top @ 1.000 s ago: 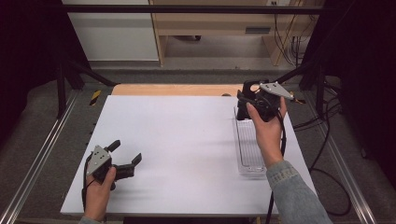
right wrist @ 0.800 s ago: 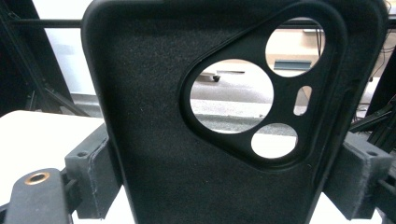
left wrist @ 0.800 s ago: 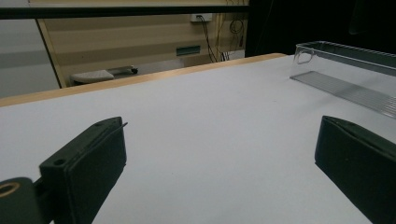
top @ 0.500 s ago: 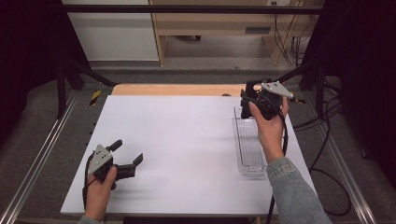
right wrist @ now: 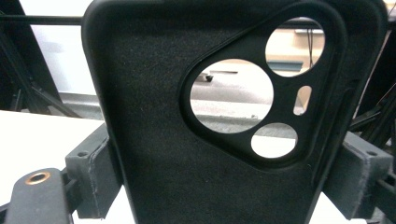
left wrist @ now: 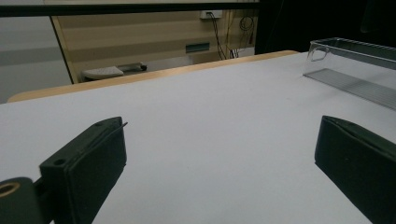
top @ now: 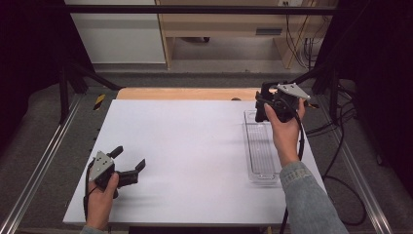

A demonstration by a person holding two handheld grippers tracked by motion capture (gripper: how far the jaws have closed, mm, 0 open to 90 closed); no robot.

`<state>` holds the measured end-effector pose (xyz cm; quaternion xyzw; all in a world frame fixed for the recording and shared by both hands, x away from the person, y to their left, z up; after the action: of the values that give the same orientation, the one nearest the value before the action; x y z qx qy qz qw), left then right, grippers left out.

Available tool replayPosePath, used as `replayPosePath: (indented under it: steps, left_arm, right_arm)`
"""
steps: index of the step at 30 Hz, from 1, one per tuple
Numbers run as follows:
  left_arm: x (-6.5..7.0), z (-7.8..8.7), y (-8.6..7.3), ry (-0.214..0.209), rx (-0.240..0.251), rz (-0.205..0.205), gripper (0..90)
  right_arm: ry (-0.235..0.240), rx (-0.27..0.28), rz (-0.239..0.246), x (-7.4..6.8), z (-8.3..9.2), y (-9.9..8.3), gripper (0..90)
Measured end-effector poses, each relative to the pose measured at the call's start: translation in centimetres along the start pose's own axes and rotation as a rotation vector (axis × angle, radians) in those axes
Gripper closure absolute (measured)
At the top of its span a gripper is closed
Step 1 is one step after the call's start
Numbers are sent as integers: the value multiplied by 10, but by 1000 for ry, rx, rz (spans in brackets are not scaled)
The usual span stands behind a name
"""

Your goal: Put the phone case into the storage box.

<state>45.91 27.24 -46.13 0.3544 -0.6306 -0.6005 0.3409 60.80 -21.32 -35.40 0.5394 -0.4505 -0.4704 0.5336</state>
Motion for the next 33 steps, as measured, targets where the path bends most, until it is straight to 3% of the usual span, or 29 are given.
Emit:
replayPosePath:
  steps: [13, 23, 33]
  left_arm:
    - [3, 0, -2, 0, -9, -13, 24]
    - [4, 0, -1, 0, -1, -11, 24]
    - [4, -1, -2, -8, -6, -7, 25]
  right_arm:
    - [-12, -32, -46, -1, -23, -27, 133]
    - [-1, -48, -3, -11, -30, -37, 133]
    - [-9, -46, -12, -9, -35, -42, 135]
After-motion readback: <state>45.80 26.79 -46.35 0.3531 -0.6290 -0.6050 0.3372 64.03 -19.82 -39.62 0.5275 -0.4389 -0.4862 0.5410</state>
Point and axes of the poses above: each handheld gripper's, and its own axes: z roughly backward along the jaws, y roughly out of its top, x roughly to its right, the point moved 3 cm from there along -z, roughly forward along the jaws, and after that the axes turned 15 degrees about x, right-handed, at the moved point
